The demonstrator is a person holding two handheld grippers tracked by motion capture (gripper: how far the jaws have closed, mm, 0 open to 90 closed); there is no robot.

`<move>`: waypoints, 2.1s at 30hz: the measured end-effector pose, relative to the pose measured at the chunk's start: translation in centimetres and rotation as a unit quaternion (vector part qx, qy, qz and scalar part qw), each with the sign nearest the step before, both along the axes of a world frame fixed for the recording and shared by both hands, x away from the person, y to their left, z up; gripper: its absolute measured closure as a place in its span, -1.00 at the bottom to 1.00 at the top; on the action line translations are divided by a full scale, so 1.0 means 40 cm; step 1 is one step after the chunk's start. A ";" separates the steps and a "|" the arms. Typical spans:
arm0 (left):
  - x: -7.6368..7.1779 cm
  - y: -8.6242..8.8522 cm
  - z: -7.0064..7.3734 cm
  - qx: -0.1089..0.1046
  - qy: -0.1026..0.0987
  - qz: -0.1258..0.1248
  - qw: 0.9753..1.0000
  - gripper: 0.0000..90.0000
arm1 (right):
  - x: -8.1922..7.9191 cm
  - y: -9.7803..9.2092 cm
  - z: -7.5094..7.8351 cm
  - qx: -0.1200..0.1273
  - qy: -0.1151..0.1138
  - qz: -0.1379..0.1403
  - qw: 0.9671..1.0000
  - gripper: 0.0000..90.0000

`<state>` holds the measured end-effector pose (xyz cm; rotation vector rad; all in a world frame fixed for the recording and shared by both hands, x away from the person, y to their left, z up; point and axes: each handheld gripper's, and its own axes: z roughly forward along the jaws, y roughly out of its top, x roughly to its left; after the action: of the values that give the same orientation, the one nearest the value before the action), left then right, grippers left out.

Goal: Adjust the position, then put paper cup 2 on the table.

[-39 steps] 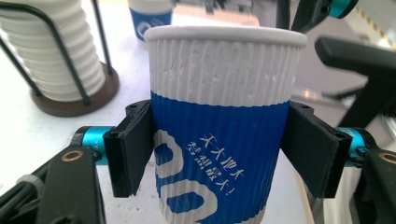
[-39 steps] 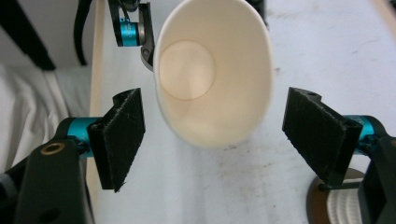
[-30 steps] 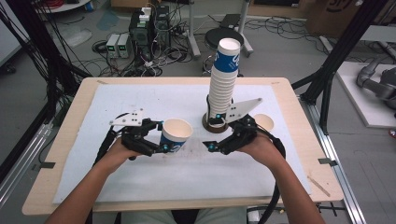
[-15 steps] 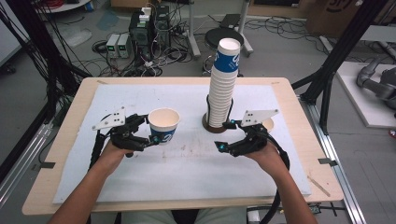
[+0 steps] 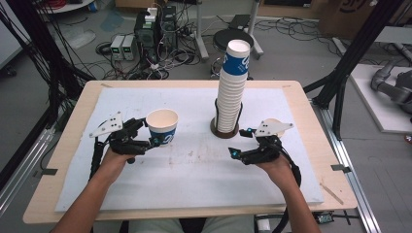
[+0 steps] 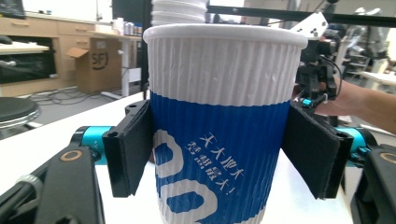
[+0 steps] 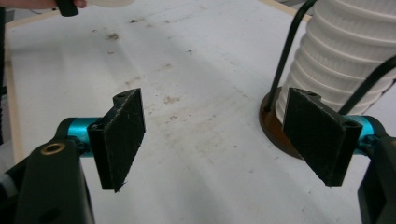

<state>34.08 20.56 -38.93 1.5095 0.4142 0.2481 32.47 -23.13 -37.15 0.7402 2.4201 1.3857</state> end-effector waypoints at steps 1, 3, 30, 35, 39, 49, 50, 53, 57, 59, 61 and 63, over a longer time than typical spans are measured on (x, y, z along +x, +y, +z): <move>0.000 0.004 0.001 -0.003 -0.001 0.004 1.000 -0.39 | 0.000 -0.002 -0.003 0.001 -0.004 -0.004 1.000 -0.51; 0.001 0.012 0.002 -0.006 -0.003 0.010 1.000 -0.39 | -0.003 -0.003 -0.008 0.005 -0.008 -0.009 1.000 -0.51; 0.006 0.058 -0.004 -0.019 -0.017 0.048 0.998 -0.39 | 0.000 0.007 -0.033 0.017 -0.009 -0.011 1.000 -0.51; 0.027 0.070 -0.014 -0.026 -0.016 0.067 0.997 -0.39 | -0.014 0.005 -0.039 0.017 -0.007 -0.011 1.000 -0.51; 0.046 0.079 -0.027 -0.039 -0.009 0.086 0.995 -0.39 | -0.020 0.001 -0.042 0.017 -0.006 -0.012 1.000 -0.51; 0.104 0.095 -0.074 -0.036 0.016 0.135 0.990 -0.39 | -0.018 -0.003 -0.042 0.024 -0.007 -0.015 1.000 -0.51; 0.109 0.096 -0.080 -0.036 0.020 0.141 0.989 -0.39 | -0.018 -0.002 -0.042 0.024 -0.007 -0.016 1.000 -0.51; 0.123 0.097 -0.096 -0.029 0.035 0.160 0.986 -0.39 | -0.017 0.001 -0.046 0.023 -0.005 -0.013 1.000 -0.51; 0.144 0.092 -0.118 -0.009 0.057 0.176 0.983 -0.39 | -0.018 0.001 -0.047 0.022 -0.004 -0.012 1.000 -0.51; 0.150 0.086 -0.126 -0.003 0.063 0.179 0.982 -0.39 | -0.019 0.000 -0.046 0.022 -0.003 -0.012 1.000 -0.51; 0.152 0.079 -0.133 0.015 0.069 0.187 0.980 -0.39 | -0.019 -0.001 -0.046 0.023 -0.004 -0.012 1.000 -0.51; 0.155 0.075 -0.139 0.034 0.077 0.196 0.977 -0.39 | -0.019 -0.003 -0.047 0.023 -0.003 -0.011 1.000 -0.51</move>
<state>40.26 23.54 -44.49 1.5103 0.8376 0.4598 31.71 -23.24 -39.04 0.7716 2.3749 1.4382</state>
